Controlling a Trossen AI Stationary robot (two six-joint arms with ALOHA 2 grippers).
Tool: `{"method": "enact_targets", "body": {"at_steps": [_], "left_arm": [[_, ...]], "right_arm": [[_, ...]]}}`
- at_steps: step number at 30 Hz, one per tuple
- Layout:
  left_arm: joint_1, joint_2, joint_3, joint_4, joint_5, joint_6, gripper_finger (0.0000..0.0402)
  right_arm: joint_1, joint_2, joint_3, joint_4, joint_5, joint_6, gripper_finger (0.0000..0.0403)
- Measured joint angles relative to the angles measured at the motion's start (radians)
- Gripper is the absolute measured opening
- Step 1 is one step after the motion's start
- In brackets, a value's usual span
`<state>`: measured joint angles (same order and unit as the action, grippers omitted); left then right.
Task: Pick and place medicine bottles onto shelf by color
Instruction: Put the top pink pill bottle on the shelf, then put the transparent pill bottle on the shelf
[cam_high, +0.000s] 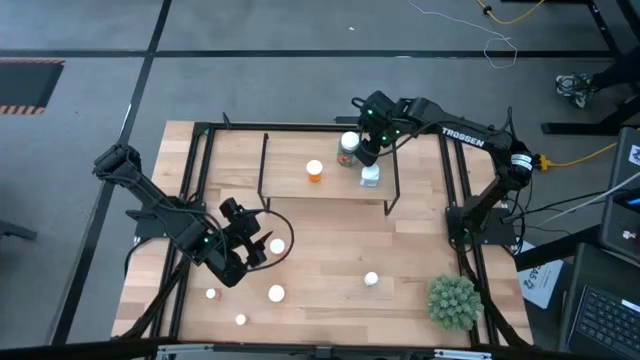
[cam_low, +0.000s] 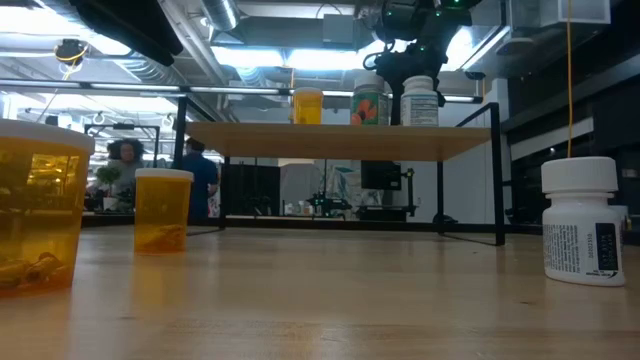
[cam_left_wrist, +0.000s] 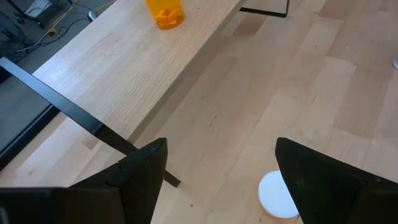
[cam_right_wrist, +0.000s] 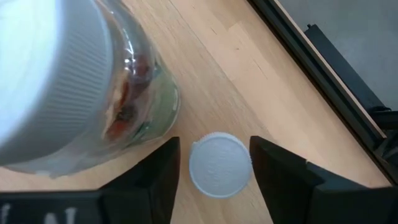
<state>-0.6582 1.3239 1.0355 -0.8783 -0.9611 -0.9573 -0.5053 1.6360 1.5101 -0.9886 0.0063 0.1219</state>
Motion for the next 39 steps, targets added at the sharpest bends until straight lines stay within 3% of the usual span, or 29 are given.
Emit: {"method": "enact_targets", "body": {"at_steps": [10,18,26,31,35,39], "left_arm": [[0.0,0.0,0.0,0.0,0.0,0.0,0.0295],[0.0,0.0,0.0,0.0,0.001,0.0,0.0295],[0.0,0.0,0.0,0.0,0.001,0.0,0.0295],[0.0,0.0,0.0,0.0,0.037,0.0,0.0295],[-0.001,0.0,0.0,0.0,0.086,0.0,0.0295],[0.0,0.0,0.0,0.001,0.096,0.0,0.0295]], "right_arm": [[0.0,0.0,0.006,-0.002,0.0,0.003,0.0199],[0.0,0.0,0.123,-0.042,0.001,0.002,0.0199],[0.0,0.0,0.318,-0.207,-0.002,0.047,0.0199],[0.014,-0.001,0.455,-0.423,-0.085,0.137,0.0199],[0.072,-0.003,0.547,-0.594,-0.111,0.165,0.0199],[0.171,-0.052,0.55,-0.568,-0.154,0.187,0.0199]]}}
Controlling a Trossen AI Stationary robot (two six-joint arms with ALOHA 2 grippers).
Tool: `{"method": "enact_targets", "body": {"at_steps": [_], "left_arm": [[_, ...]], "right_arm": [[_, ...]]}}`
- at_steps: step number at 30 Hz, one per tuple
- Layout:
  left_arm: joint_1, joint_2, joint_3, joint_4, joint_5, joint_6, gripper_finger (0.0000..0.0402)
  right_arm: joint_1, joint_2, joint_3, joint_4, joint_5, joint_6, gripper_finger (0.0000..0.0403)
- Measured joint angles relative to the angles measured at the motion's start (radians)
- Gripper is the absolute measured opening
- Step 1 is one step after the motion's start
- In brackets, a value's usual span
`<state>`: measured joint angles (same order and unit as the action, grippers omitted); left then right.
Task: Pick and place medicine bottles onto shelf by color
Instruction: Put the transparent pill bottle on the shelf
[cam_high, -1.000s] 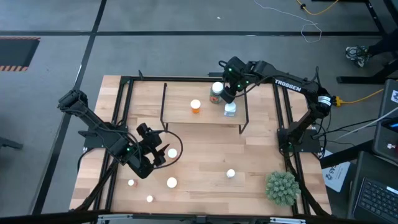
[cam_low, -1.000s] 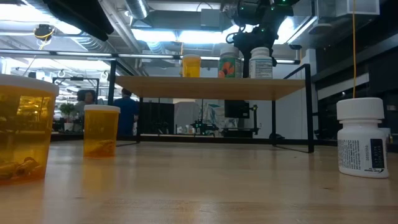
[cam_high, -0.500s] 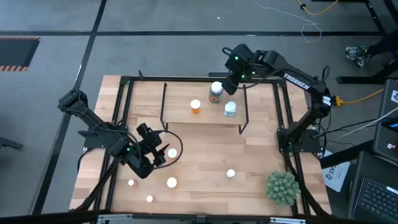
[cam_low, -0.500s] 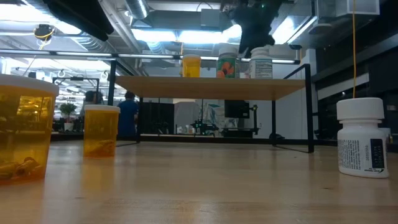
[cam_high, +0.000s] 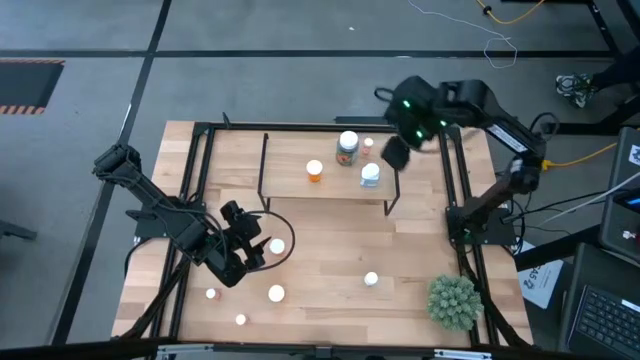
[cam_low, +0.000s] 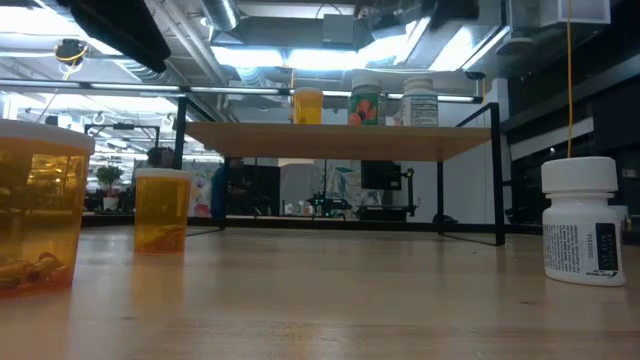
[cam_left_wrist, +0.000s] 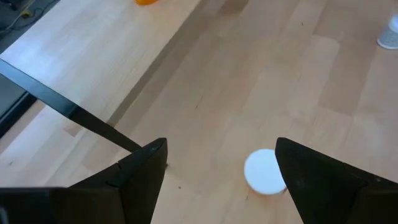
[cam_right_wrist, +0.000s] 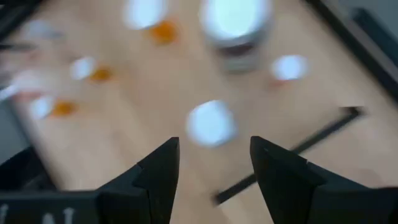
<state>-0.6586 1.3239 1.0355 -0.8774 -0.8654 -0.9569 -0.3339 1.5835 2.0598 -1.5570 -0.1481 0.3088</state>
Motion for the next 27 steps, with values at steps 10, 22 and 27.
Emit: {"method": "enact_targets", "body": {"at_steps": [10,22,27], "left_arm": [[0.006,-0.025,0.0,-0.108,0.397,-0.09,0.0295],[-0.177,-0.036,0.0,-0.345,0.671,-0.604,0.0295],[-0.203,-0.021,0.0,-0.345,0.649,-0.711,0.0295]], "right_arm": [[0.327,-0.097,-0.002,-0.015,0.081,0.09,0.0199],[0.567,-0.101,-0.039,-0.011,0.287,0.213,0.0199],[0.602,-0.1,-0.104,0.003,0.287,0.252,0.0199]]}}
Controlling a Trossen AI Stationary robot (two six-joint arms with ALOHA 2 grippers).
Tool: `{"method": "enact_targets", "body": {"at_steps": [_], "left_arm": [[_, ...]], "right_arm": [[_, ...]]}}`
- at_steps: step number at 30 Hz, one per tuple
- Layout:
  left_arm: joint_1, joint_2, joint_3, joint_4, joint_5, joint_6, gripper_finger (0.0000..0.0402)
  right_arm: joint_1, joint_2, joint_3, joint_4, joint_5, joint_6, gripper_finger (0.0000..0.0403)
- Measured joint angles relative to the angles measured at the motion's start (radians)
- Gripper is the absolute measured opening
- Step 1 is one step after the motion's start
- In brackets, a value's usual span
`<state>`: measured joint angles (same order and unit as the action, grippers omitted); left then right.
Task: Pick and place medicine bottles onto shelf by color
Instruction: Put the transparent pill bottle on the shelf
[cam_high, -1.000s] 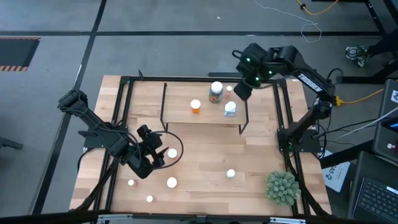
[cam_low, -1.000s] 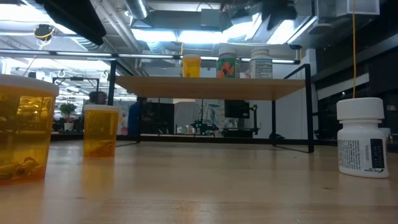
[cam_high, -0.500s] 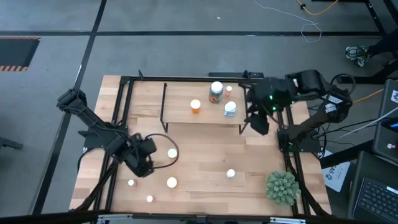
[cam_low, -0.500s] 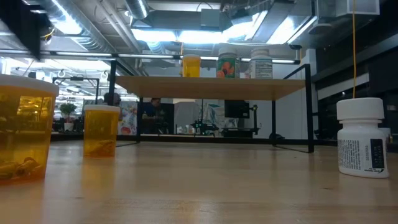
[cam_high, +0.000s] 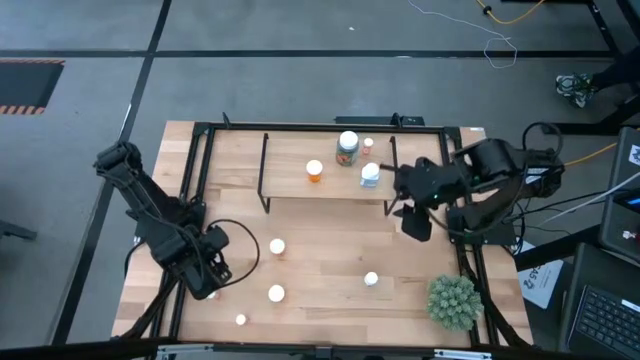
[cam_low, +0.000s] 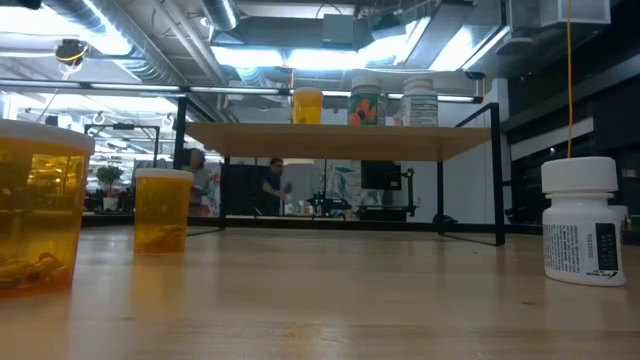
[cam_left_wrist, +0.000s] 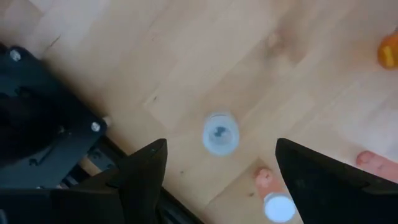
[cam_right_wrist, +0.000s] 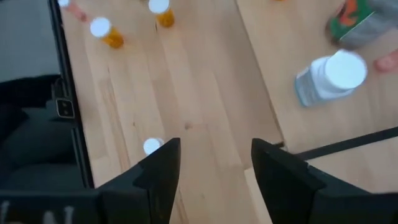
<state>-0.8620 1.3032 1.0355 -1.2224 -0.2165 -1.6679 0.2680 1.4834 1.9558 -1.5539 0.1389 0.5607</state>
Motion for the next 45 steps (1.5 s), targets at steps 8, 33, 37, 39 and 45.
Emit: {"method": "enact_targets", "body": {"at_steps": [8,33,37,39,45], "left_arm": [[0.017,0.087,0.0,0.006,0.068,-0.001,0.0295],[0.086,0.118,-0.18,0.199,0.174,0.085,0.0295],[0.097,0.118,-0.221,0.307,0.174,0.118,0.0295],[0.096,0.118,-0.237,0.345,0.174,0.144,0.0295],[0.096,0.118,-0.245,0.352,0.175,0.209,0.0269]], "right_arm": [[0.032,0.0,-0.163,0.079,0.001,0.091,0.0199],[0.235,0.0,-0.339,0.283,0.052,0.171,0.0199],[0.241,0.0,-0.338,0.297,0.052,0.171,0.0199],[0.241,0.0,-0.338,0.304,0.052,0.171,0.0199],[0.241,0.0,-0.338,0.307,0.053,0.17,0.0199]]}}
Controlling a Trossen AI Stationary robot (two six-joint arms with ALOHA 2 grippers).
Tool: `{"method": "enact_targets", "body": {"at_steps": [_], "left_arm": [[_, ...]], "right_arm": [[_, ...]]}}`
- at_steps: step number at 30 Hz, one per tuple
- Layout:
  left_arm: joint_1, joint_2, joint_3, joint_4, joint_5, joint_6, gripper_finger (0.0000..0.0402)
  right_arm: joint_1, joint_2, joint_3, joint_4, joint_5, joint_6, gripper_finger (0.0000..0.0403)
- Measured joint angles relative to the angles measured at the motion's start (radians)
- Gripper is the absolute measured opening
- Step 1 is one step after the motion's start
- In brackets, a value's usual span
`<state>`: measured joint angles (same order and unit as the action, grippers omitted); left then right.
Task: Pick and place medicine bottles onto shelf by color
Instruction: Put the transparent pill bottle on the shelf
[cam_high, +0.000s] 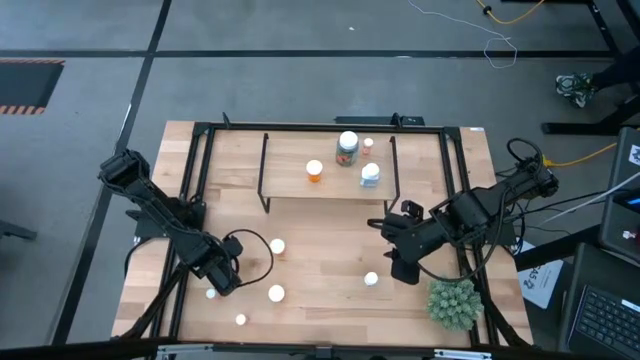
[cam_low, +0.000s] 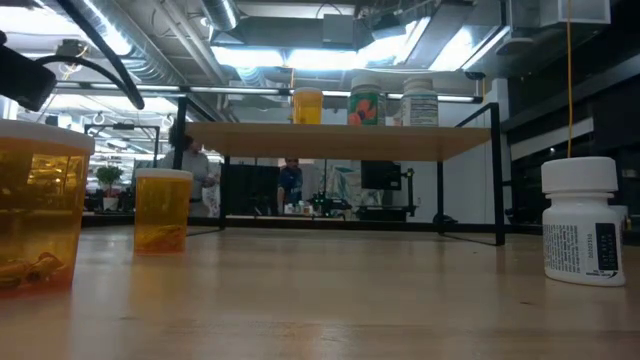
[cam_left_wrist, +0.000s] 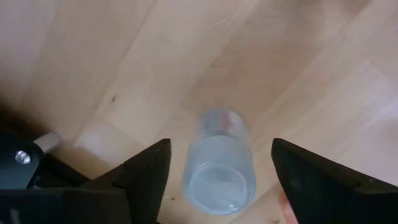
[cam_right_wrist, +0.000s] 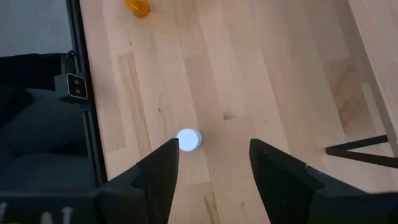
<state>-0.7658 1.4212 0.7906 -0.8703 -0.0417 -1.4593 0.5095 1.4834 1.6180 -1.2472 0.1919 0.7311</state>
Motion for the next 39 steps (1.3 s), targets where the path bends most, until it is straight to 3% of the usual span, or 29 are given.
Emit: {"method": "enact_targets", "body": {"at_steps": [8,13,17,21,27,29,33,39], "left_arm": [[0.011,0.0,0.004,-0.006,0.054,0.08,0.017],[0.091,-0.014,0.071,-0.057,0.072,0.281,0.0124],[0.188,-0.015,0.205,-0.232,0.067,0.465,0.012],[0.302,-0.016,0.402,-0.414,-0.052,0.663,0.0121],[0.519,-0.016,0.68,-0.419,-0.374,0.986,0.0122],[0.609,-0.017,0.745,-0.414,-0.416,1.051,0.0122],[0.813,-0.01,0.816,-0.376,-0.328,1.149,0.0122],[1.07,0.065,0.829,-0.364,-0.166,1.301,0.0123]], "right_arm": [[0.0,0.0,0.0,0.0,0.001,-0.001,0.0199],[0.0,0.0,0.0,0.0,0.001,-0.004,0.0199],[0.0,0.0,0.0,-0.001,0.001,-0.006,0.0199],[0.0,0.0,0.0,-0.002,0.001,-0.029,0.0199],[0.0,0.0,0.001,-0.003,0.023,-0.033,0.0199],[0.0,0.0,0.001,-0.004,0.024,-0.033,0.0199],[0.0,0.0,0.001,-0.004,0.025,-0.033,0.0199],[0.0,0.0,0.001,-0.004,0.025,-0.033,0.0199]]}}
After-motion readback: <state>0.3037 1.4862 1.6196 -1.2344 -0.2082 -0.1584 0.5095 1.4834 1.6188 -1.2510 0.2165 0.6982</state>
